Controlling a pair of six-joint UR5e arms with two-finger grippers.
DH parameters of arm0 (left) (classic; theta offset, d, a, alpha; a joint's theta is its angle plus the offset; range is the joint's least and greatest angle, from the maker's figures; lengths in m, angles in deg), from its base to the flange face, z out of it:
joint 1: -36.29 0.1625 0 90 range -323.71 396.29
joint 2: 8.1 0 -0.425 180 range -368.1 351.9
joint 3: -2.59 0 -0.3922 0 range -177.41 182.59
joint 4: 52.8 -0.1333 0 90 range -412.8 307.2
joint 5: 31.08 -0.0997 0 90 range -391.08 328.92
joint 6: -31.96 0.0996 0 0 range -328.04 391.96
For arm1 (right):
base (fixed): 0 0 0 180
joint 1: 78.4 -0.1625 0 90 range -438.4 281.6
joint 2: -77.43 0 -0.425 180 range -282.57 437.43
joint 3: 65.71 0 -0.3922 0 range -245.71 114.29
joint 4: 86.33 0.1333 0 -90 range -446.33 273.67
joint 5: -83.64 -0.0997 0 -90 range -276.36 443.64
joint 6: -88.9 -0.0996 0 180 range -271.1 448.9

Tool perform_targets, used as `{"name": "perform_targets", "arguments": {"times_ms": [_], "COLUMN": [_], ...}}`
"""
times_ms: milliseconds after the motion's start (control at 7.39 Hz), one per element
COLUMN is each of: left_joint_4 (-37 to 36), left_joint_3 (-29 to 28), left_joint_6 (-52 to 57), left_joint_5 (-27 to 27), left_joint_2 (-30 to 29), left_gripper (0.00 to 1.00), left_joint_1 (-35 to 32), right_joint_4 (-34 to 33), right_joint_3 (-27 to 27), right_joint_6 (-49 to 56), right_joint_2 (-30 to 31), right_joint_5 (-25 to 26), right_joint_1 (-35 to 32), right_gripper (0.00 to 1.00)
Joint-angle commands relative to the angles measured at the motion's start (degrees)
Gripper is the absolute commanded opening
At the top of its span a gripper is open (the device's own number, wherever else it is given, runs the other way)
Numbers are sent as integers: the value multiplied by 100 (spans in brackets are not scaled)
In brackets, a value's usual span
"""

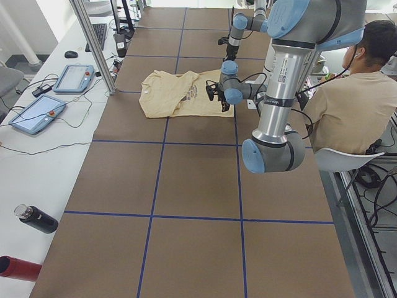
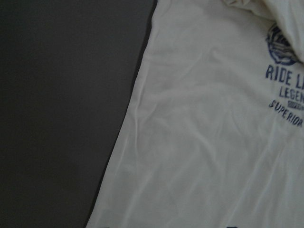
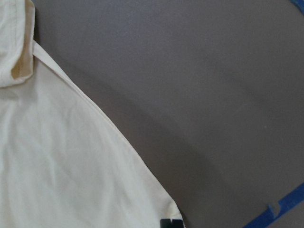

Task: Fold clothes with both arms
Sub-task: 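Grasp the hem corners nearest the robot with both grippers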

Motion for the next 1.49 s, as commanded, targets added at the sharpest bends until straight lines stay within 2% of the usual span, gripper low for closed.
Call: {"name": "perform_targets", "arguments": {"times_ms": [0, 1218, 1354], "left_joint_4": [-64, -37, -37], "left_joint_3": [302, -32, -23], "left_joint_6": [-301, -611, -620], "left_joint_5": [-86, -60, -60], "left_joint_2": [427, 200, 200], "left_gripper": [75, 62, 54], "left_joint_1": [256, 433, 433], "right_joint_4": [-3, -4, -4], "right_joint_3": [0, -8, -8], "right_joint_6": [-9, -9, -9], "right_joint_2": [4, 82, 83], "right_joint_5": [0, 18, 18], "right_joint_1": [-2, 16, 16], "right_gripper": [0, 0, 0]}}
